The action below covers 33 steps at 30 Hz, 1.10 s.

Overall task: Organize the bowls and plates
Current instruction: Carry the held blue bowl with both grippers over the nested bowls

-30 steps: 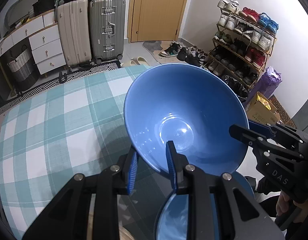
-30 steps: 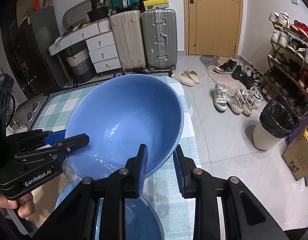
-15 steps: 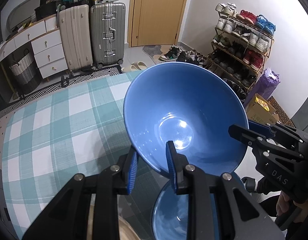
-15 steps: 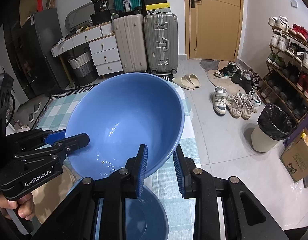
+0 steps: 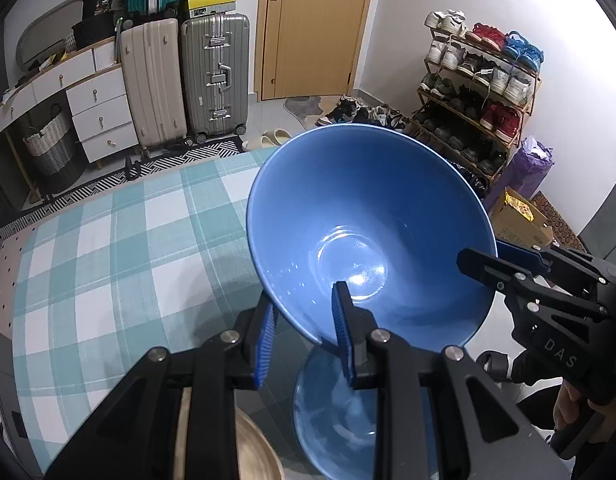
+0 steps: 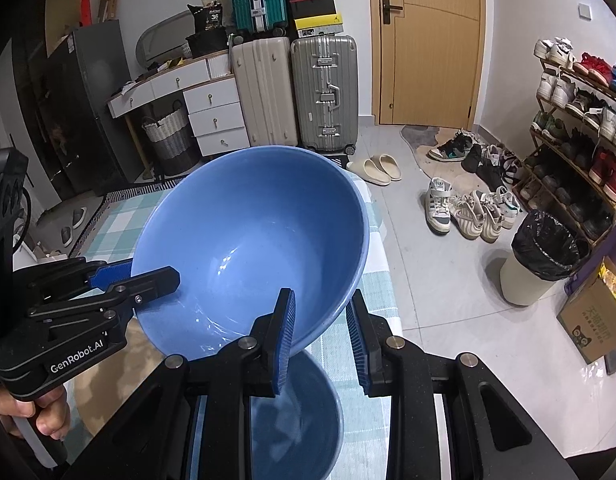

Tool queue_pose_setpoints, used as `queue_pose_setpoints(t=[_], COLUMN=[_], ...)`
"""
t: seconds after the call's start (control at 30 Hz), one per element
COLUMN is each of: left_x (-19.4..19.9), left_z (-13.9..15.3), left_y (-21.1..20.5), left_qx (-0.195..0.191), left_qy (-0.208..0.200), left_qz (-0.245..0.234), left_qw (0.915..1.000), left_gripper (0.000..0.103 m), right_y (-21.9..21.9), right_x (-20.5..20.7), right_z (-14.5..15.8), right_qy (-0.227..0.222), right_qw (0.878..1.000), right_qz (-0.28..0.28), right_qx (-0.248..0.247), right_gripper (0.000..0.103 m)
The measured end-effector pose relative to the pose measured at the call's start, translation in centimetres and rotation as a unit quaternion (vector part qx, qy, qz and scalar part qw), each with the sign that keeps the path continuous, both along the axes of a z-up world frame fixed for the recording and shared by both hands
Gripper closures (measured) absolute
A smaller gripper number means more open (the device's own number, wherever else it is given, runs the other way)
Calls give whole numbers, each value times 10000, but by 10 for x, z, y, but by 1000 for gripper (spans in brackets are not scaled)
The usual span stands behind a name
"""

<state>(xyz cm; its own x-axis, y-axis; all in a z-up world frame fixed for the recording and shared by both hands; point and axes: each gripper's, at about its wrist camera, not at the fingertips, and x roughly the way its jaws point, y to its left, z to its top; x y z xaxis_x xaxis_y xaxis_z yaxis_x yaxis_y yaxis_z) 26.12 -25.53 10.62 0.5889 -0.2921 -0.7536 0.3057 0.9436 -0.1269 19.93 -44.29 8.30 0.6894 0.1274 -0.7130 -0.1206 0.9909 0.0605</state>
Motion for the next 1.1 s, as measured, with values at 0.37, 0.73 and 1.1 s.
queue_pose_setpoints(t=[0.37, 0.73, 1.1], left_x=[-19, -35, -58], left_z=[3, -2, -6], left_y=[5, 13, 16], left_qx=[-12, 0, -8], left_qy=[-19, 9, 18], left_qz=[24, 49, 27], left_qw=[10000, 10000, 10000], left_gripper=[78, 78, 78], right_y=[6, 18, 21], right_x=[-19, -39, -64], right_z=[6, 5, 0], right_qy=[-24, 15, 7], right_qw=[10000, 10000, 10000], right_qz=[29, 65, 68], right_qx=[-6, 6, 47], right_gripper=[77, 77, 77])
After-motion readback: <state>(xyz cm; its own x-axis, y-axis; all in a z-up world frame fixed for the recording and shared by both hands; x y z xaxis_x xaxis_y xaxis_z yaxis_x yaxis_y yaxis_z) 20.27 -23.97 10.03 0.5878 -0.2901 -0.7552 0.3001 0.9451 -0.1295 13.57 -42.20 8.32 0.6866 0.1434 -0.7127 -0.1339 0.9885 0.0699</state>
